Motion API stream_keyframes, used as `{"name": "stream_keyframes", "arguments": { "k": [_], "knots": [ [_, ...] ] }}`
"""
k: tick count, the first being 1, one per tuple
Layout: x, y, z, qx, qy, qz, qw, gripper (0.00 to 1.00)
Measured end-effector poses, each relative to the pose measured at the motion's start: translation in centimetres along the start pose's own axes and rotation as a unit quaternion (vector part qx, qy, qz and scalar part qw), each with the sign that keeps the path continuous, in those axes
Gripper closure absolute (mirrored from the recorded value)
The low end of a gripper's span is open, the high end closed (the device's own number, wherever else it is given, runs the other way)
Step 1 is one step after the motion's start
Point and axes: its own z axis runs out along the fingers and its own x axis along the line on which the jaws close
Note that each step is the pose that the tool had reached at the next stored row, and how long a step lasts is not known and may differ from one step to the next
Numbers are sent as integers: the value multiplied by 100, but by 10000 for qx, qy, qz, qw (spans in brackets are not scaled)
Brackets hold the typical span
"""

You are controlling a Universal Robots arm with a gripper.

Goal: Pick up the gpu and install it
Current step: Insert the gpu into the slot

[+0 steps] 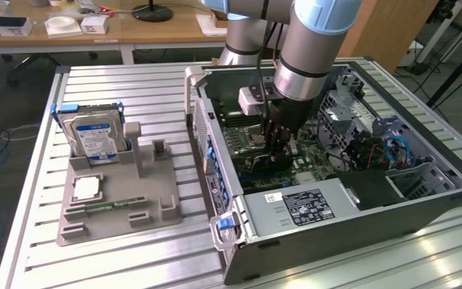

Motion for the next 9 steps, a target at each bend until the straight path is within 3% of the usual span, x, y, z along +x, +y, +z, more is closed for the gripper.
{"name": "stream_keyframes", "arguments": {
  "k": [9],
  "knots": [
    [0, 2, -39, 0, 0, 3, 10000, 74]
  ]
}}
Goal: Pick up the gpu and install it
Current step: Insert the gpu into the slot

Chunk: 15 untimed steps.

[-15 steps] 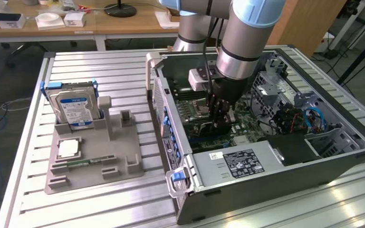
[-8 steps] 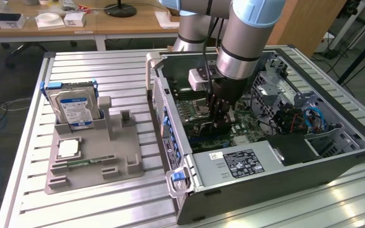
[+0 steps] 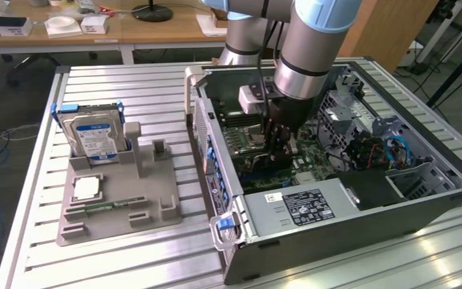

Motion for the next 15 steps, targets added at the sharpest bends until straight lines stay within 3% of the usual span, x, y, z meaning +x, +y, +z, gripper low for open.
{"name": "stream_keyframes", "arguments": {
  "k": [15],
  "knots": [
    [1, 19, 19, 18, 1, 21, 10000, 74]
  ]
}}
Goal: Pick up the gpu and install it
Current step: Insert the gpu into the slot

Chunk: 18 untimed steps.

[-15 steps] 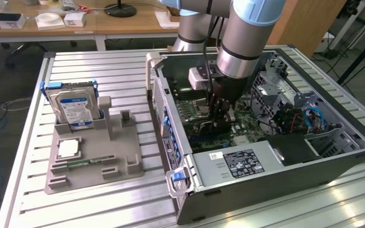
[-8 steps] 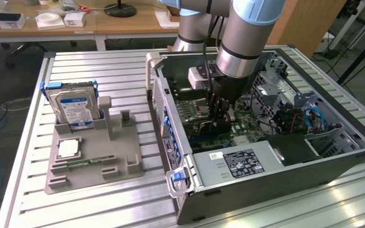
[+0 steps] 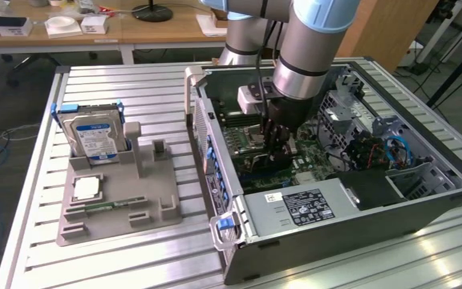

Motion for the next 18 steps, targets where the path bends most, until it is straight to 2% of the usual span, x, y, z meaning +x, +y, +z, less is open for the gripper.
{"name": "stream_keyframes", "arguments": {
  "k": [18],
  "knots": [
    [0, 23, 12, 19, -2, 0, 10000, 74]
  ]
}}
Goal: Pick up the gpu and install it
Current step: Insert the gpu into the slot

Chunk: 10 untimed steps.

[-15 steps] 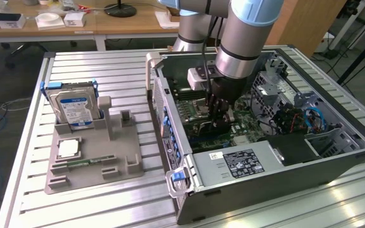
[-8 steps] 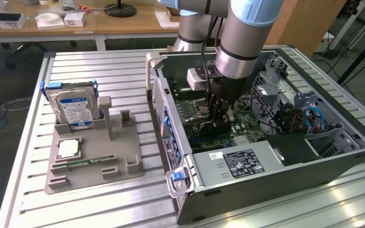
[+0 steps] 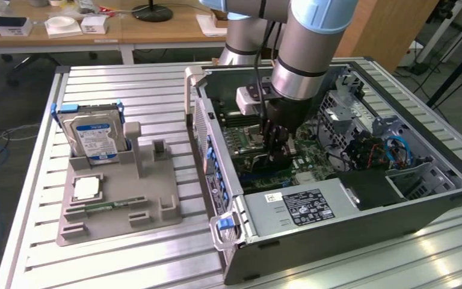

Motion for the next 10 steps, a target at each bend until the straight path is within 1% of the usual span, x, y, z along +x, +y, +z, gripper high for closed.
{"name": "stream_keyframes", "arguments": {
  "k": [4, 10],
  "knots": [
    [-1, -1, -14, -12, -5, 2, 10000, 74],
    [0, -20, -19, -15, 1, 2, 10000, 74]
  ]
}}
